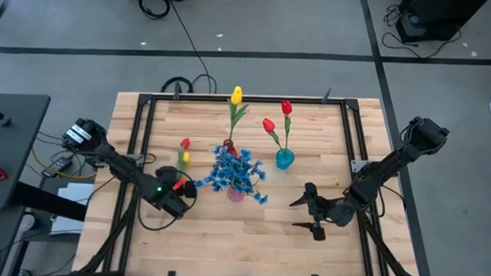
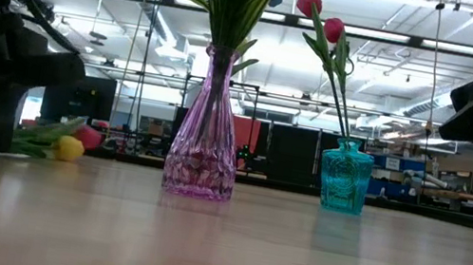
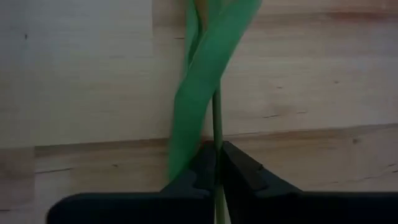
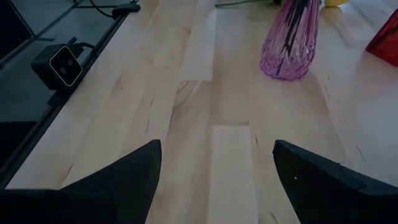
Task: Sort flowers into vase by color
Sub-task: Put the red tulip into the blue transparent vase
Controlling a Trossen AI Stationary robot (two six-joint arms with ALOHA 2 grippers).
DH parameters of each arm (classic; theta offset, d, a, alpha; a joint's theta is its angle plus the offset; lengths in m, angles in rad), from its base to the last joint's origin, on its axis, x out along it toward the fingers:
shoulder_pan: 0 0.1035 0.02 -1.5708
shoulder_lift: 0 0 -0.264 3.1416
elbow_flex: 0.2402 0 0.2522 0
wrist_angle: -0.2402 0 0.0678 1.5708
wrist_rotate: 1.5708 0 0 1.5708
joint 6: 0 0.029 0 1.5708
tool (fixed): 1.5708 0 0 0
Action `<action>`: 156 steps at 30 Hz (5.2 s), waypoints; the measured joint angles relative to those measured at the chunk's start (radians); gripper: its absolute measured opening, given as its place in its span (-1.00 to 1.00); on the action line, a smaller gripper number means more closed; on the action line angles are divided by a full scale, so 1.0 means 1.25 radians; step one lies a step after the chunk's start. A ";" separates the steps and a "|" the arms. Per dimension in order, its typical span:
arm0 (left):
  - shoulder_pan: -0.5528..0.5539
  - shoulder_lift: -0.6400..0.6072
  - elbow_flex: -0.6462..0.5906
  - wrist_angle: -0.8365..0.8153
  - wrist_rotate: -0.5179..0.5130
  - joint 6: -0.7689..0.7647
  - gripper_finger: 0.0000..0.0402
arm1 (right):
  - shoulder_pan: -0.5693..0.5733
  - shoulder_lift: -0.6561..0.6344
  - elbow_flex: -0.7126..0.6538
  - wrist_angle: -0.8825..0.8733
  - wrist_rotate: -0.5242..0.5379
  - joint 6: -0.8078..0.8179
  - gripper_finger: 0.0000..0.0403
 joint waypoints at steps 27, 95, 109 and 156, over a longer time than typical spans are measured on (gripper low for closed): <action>0.000 -0.230 0.233 -0.531 -0.637 0.300 -0.92 | -0.128 -0.232 0.002 -0.020 0.117 -0.131 0.59; 0.518 -0.045 0.611 0.806 0.316 1.966 -0.92 | -0.683 0.065 0.822 -0.080 -0.525 -0.557 -0.03; 0.518 -0.042 0.611 0.780 0.315 1.968 -0.89 | -0.690 0.060 0.822 -0.088 -0.519 -0.548 -0.70; -0.075 0.136 0.611 0.772 -0.012 1.882 -0.55 | -0.737 -0.230 0.820 -0.597 -0.612 -0.369 -0.87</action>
